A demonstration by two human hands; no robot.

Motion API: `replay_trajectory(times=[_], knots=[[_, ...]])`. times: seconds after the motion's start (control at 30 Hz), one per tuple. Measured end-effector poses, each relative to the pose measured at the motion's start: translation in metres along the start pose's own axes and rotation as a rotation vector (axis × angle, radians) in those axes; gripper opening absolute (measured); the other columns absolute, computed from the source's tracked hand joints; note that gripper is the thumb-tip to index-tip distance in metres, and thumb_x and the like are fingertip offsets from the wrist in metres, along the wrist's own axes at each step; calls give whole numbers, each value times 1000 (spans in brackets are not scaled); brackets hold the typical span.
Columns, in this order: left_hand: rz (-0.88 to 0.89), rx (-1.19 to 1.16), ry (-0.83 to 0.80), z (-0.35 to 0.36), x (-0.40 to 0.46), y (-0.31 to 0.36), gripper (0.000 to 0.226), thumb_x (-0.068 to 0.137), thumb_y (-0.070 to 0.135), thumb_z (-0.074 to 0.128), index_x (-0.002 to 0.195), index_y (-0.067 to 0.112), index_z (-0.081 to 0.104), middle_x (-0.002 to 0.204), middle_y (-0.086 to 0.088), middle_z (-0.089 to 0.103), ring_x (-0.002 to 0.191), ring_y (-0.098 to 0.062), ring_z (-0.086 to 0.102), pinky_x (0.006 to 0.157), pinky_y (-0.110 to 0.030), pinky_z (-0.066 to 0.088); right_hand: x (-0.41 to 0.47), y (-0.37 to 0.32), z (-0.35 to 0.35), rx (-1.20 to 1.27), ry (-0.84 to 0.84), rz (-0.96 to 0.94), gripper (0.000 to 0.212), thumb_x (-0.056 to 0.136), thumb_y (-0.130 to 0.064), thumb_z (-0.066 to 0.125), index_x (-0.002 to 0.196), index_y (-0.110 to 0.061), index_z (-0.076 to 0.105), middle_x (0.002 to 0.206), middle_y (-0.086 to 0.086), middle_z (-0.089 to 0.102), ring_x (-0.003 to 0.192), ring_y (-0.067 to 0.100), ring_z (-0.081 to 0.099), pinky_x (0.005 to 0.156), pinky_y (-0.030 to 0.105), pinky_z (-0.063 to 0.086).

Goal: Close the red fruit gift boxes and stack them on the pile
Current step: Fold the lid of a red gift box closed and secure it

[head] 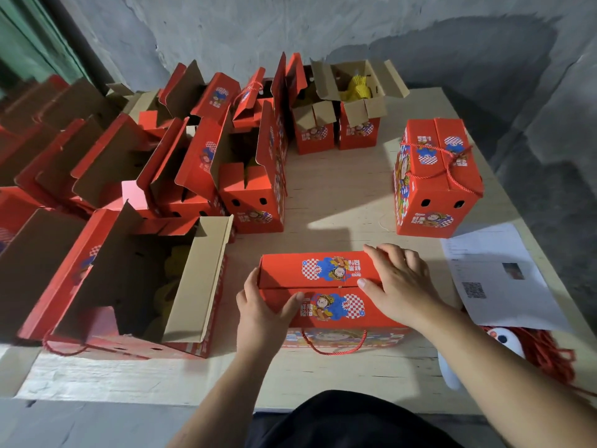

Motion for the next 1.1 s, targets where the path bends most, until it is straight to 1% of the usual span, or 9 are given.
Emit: replay_trajectory(times=[0.17,0.3,0.37,0.5,0.57,0.67,0.87,1.0,1.1], knots=[[170,114,-43,-7,58,26,92,77,60,84,152,45,32,139,3,59,123,-22,62,99,-47,55,3,1,-15,-101,-152,186,79,66,-94,49,120,-37,50,121,-5,49,120,26,46,100,42,40],[197,301,139,6,83,44,91,80,66,75,154,34,33,145,0,54,130,-28,51,99,-48,49,-23,-5,7,402,-332,301,72,53,-99,53,101,-48,70,86,-21,74,86,7,69,79,29,55],[46,87,115,20,72,40,93,84,68,71,158,33,27,153,-5,46,135,-27,49,106,-45,45,-30,-11,15,498,-272,306,67,55,-95,59,102,-48,70,87,-19,74,82,5,69,74,27,55],[-209,-460,-56,39,30,19,96,90,58,73,162,33,15,154,-5,47,129,-14,56,106,-37,50,-26,-11,18,803,-336,289,63,61,-73,75,112,-36,71,100,-17,78,92,7,74,92,41,60],[-441,-526,-185,36,14,21,86,85,72,68,146,21,36,128,-4,67,100,-14,73,70,-29,61,-26,-14,14,766,-269,201,54,73,-62,80,118,-35,67,106,-15,76,98,7,72,93,41,59],[-587,-362,-342,18,8,19,79,77,86,60,115,17,56,92,-3,69,44,-7,53,45,-20,37,-27,-21,18,635,-38,97,44,81,-47,85,117,-29,67,108,-12,69,98,7,67,85,36,59],[-377,-618,-398,-14,0,54,42,106,47,53,77,17,52,63,2,38,48,-11,22,46,-24,20,-31,-32,5,727,335,-32,9,93,-28,71,89,-19,69,87,-5,68,86,18,65,77,36,50],[-21,-598,-404,-17,-17,114,39,107,46,52,85,16,64,71,1,57,53,-9,47,52,-23,36,-39,-82,-10,1023,-59,-243,20,95,-38,62,114,-33,66,111,-11,74,109,4,68,90,32,55],[149,-546,-447,-30,-30,142,52,100,55,57,96,6,74,77,-9,74,72,-9,70,66,-15,53,-30,-104,-20,1019,-93,-238,22,96,-32,67,116,-25,63,111,-4,72,110,10,68,95,41,55]])
Point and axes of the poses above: each hand's wrist, its own x-axis towards the middle knuckle, its own z-axis out of the palm, y = z × x, the point moved 1 cm from there along x, towards the middle knuckle
